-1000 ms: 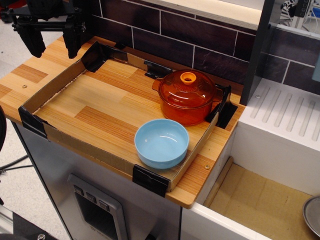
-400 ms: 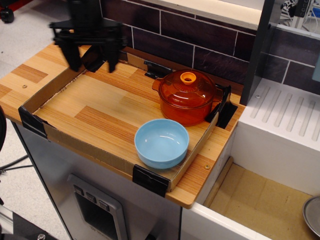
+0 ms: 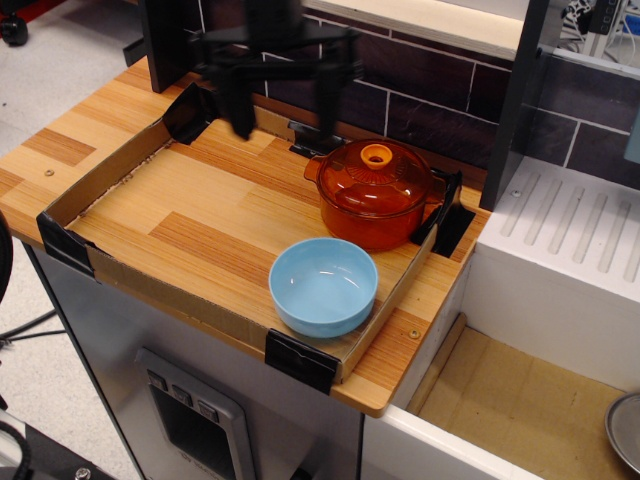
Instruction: Take lid off pot
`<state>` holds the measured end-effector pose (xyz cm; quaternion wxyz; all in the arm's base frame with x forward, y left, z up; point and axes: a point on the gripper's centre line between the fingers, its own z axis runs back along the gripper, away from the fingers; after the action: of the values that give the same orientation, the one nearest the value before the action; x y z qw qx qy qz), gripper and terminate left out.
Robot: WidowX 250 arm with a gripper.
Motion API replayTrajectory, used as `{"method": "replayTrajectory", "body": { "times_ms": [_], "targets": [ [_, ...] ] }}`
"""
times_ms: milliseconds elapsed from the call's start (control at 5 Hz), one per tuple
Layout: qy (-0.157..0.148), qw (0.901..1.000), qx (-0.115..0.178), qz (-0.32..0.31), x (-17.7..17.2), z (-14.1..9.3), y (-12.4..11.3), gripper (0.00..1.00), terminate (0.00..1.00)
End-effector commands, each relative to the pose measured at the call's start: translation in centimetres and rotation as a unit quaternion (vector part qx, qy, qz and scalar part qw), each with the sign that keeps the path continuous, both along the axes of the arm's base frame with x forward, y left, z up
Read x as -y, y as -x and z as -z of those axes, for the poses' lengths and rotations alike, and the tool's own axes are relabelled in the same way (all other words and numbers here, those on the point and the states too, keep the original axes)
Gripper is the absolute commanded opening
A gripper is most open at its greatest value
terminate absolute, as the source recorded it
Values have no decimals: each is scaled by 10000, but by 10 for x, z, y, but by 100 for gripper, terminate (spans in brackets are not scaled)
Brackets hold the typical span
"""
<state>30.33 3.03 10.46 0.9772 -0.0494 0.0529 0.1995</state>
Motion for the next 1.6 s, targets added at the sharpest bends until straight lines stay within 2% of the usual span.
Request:
{"method": "replayTrajectory", "body": {
  "times_ms": [0,200,800,1000,1200,1400],
  "targets": [
    [-233,9975,647,-173,26,-5,-27,100,0],
    [-327,9969,700,-144,31,5,-34,100,0],
    [-515,9969,550,-228,39,27,-53,100,0],
    [-398,9965,669,-320,41,27,-58,100,0],
    [-391,9966,640,-325,39,26,-56,0,0],
    [-578,9949,690,-464,39,24,-57,0,0]
  ]
}}
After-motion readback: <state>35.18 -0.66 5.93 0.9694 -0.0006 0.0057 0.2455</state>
